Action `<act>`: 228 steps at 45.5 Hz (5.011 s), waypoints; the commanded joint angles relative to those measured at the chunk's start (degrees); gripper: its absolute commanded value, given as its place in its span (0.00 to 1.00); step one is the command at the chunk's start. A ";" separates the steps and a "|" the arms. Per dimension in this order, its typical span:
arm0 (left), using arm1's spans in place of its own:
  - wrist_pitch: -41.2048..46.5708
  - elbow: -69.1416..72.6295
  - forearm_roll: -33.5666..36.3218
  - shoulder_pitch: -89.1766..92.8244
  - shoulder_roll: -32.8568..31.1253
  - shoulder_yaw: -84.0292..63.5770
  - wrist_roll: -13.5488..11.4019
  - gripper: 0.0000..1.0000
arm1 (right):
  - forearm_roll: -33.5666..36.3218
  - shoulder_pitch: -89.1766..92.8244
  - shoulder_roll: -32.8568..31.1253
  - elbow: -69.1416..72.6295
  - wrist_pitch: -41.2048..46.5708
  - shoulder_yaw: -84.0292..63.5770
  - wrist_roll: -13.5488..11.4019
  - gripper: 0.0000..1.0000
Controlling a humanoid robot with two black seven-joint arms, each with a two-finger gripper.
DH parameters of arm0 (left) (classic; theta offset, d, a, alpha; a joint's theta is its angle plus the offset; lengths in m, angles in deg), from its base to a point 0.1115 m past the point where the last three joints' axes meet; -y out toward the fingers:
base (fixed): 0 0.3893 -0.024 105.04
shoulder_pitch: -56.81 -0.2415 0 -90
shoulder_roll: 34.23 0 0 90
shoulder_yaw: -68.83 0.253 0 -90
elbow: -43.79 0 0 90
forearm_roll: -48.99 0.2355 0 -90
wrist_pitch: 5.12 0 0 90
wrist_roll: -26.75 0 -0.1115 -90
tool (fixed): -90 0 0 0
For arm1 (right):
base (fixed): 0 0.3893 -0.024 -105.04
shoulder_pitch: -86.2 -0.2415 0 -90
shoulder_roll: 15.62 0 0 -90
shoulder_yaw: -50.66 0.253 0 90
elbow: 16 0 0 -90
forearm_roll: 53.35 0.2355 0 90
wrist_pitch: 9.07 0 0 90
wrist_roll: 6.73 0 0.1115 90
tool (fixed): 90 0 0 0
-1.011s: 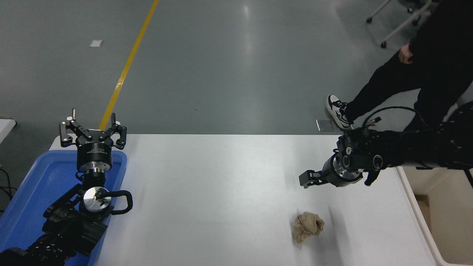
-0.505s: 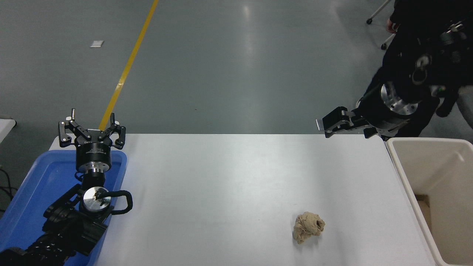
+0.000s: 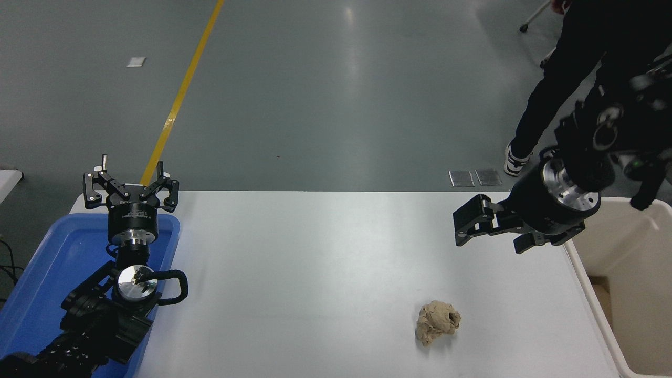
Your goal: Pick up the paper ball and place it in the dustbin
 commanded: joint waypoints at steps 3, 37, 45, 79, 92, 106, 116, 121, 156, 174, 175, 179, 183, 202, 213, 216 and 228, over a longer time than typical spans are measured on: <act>-0.09 -0.09 0.09 -0.01 -0.01 0.04 0.09 0.99 | -2.26 18.26 7.70 -6.24 -13.70 4.77 -0.07 1.00; -0.09 -0.09 0.09 -0.01 -0.09 0.04 0.18 0.99 | -7.36 39.72 15.17 -24.09 -24.88 5.21 -0.42 0.96; -0.09 -0.09 0.09 -0.01 -0.09 0.04 0.18 0.99 | -7.45 40.34 15.17 -23.92 -26.11 4.87 -0.42 0.43; -0.09 -0.09 0.09 -0.01 -0.01 0.04 0.18 0.99 | -6.40 8.28 4.28 -0.02 -22.43 -5.59 -0.25 0.00; -0.09 -0.09 0.17 -0.09 0.26 0.04 0.18 0.99 | -6.31 -25.73 -8.90 4.21 2.26 -7.09 -0.25 0.00; -0.09 -0.09 0.17 -0.09 0.35 -0.04 0.18 0.99 | -7.01 -39.56 -9.79 2.80 14.85 -7.62 -0.25 0.00; -0.09 -0.09 0.17 -0.09 0.35 -0.04 0.18 0.99 | -9.38 -37.28 -9.87 0.96 14.41 -10.34 -0.25 0.00; -0.09 -0.09 0.17 -0.09 0.35 0.04 0.18 0.99 | -13.59 -34.38 -12.76 -1.41 13.45 -14.29 -0.07 0.00; -0.09 -0.09 0.09 -0.01 0.26 0.04 0.09 0.99 | -28.04 65.45 -28.78 -59.94 -18.72 29.02 0.19 0.00; 0.00 -0.09 0.09 -0.01 0.08 0.04 0.09 0.99 | -21.69 73.03 -22.18 -62.59 -22.24 33.52 -0.42 0.00; -0.09 -0.09 0.09 0.08 0.26 0.04 0.09 0.99 | -21.78 72.94 -22.18 -62.68 -22.24 33.52 -0.42 0.00; -0.09 -0.09 0.09 -0.01 0.26 0.04 0.09 0.99 | -21.78 72.77 -22.18 -62.76 -22.24 33.52 -0.42 0.00; 0.00 -0.09 0.09 -0.01 0.26 0.04 0.09 0.99 | -21.78 72.77 -22.09 -62.76 -22.24 33.52 -0.51 0.00; -0.09 -0.09 0.09 0.08 0.26 0.04 0.09 0.99 | -21.95 72.15 -22.00 -62.76 -22.33 33.60 -0.51 0.00; -0.09 -0.09 0.09 0.08 0.08 0.04 0.09 0.99 | -22.13 72.24 -22.00 -62.76 -22.33 33.60 -0.42 0.00; -0.09 -0.09 0.09 0.08 0.26 0.04 0.09 0.99 | -22.13 72.24 -22.00 -62.76 -22.33 33.60 -0.42 0.00; -0.09 -0.09 0.09 0.08 0.08 0.04 0.09 0.99 | -22.13 72.24 -22.00 -62.94 -22.33 33.60 -0.42 0.00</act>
